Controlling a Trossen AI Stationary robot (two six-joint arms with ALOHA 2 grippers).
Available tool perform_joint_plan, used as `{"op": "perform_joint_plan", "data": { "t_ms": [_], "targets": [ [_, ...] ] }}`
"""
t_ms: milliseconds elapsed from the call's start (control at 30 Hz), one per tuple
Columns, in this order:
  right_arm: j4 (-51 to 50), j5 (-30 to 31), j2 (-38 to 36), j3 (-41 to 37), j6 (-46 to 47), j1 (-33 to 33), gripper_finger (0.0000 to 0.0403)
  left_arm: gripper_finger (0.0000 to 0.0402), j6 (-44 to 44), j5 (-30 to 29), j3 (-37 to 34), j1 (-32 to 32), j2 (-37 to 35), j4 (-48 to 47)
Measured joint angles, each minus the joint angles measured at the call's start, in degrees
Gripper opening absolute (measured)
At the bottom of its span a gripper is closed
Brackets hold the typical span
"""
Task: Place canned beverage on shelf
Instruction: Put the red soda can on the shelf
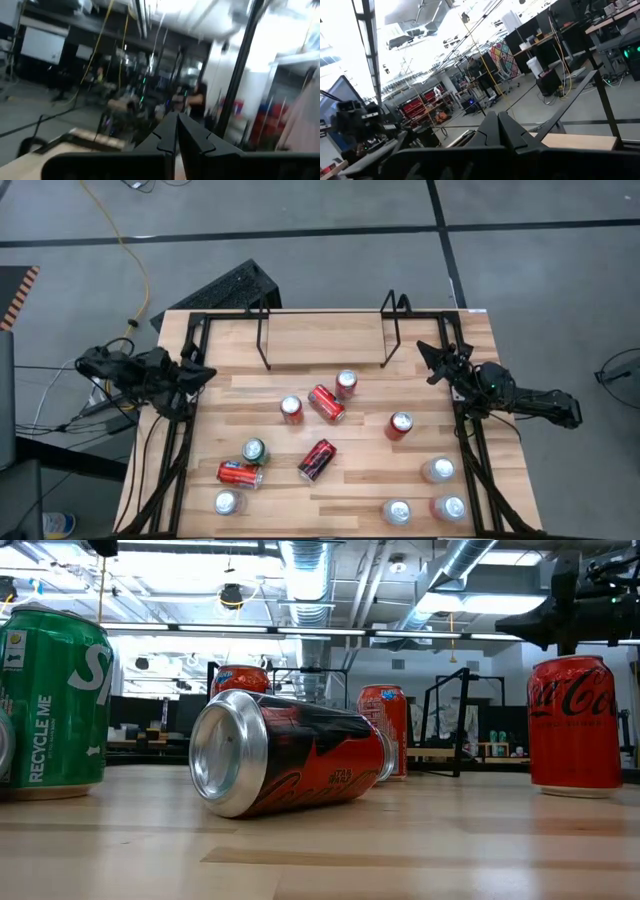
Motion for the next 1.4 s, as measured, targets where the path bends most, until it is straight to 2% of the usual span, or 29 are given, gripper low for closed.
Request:
{"op": "perform_joint_plan", "data": {
  "t_ms": [233, 467, 700, 833, 967, 1167, 1400],
  "targets": [
    [-0.2, 0.0, 0.0, 0.0, -2.9, 0.0, 0.0022, 0.0054, 7.4, 3.1, 1.7, 0.0, 8.3, -2.3],
    [-0.2, -0.1, 0.0, 0.0, -4.4, 0.0, 0.0072, 0.0129, 7.6, -1.7, 1.7, 0.0, 16.3, 0.8],
    [-0.6, -0.1, 0.0, 0.0, -4.6, 0.0, 0.0108, 0.0216, 7.8, -2.2, 1.7, 0.0, 19.6, 1.4],
    [-1.9, -0.1, 0.0, 0.0, -4.6, 0.0, 0.0128, 0.0253, 6.8, -4.1, 1.7, 0.0, 20.9, 2.2],
    [-3.2, -0.1, 0.0, 0.0, -4.4, 0.0, 0.0147, 0.0267, 7.4, -6.4, 1.7, 0.0, 22.0, 2.1],
    [-3.6, -0.2, 0.0, 0.0, -4.4, 0.0, 0.0171, 0.0267, 6.8, -6.5, 1.7, 0.0, 25.2, 2.1],
    [-3.6, -0.2, 0.0, 0.0, -4.4, 0.0, 0.0178, 0.0267, 6.5, -6.4, 1.7, 2.3, 30.8, 2.1]
  ]
}}
